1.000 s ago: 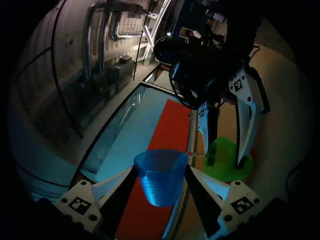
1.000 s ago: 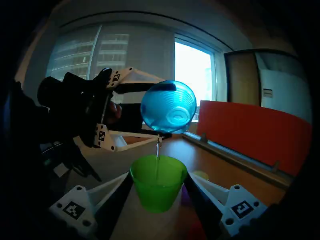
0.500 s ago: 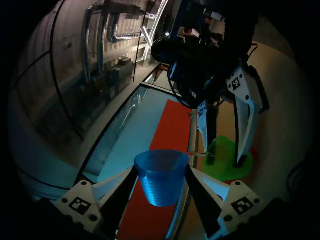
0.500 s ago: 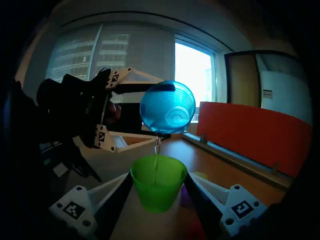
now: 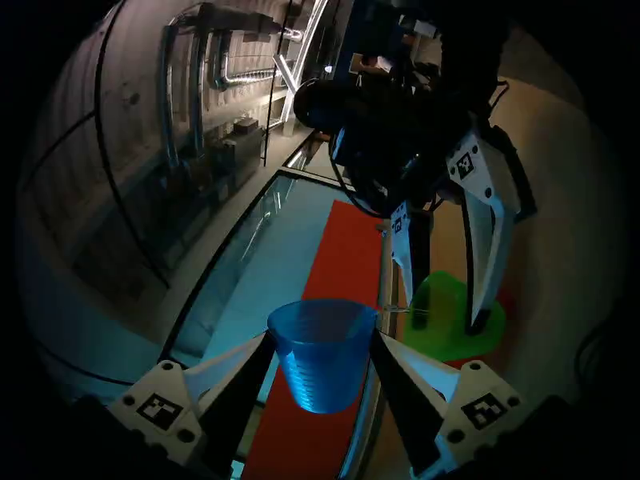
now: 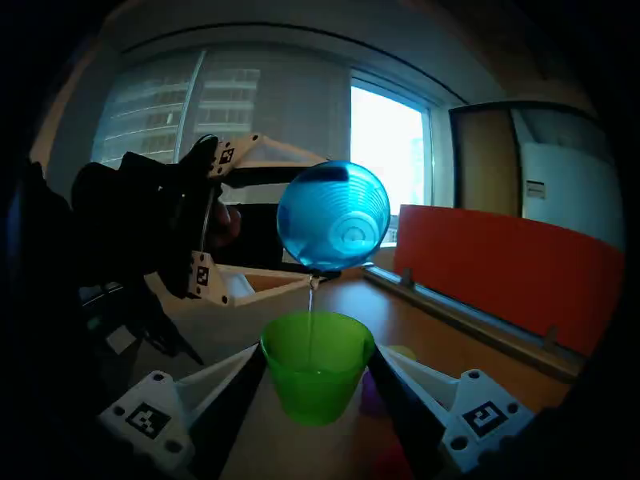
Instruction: Pour water
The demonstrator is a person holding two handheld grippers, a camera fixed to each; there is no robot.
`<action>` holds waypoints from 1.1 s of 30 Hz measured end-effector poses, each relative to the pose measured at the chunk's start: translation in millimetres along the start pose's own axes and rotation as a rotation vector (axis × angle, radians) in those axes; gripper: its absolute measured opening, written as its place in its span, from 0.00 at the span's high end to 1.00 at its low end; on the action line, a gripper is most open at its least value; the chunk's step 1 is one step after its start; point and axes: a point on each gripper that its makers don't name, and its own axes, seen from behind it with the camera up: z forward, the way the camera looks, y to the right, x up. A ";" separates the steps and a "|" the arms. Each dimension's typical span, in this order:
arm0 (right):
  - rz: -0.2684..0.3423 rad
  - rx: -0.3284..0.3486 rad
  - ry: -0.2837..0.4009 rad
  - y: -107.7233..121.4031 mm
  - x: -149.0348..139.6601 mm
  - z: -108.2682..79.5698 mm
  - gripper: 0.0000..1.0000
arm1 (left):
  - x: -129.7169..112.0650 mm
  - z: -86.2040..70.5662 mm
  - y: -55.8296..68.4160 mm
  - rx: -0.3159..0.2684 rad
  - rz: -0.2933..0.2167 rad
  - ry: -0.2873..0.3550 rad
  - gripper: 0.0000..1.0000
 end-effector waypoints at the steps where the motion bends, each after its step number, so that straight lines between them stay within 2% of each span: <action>1: -0.001 -0.001 0.001 0.2 0.4 -0.3 0.09 | 0.5 0.2 0.7 0.000 0.002 0.001 0.16; 21: -0.010 -0.004 0.000 2.4 1.0 -4.3 0.09 | 3.0 4.0 0.7 0.010 0.030 -0.002 0.16; 33: -0.009 -0.004 0.003 1.1 1.3 -3.3 0.09 | 4.5 4.1 -6.2 0.013 0.062 -0.006 0.16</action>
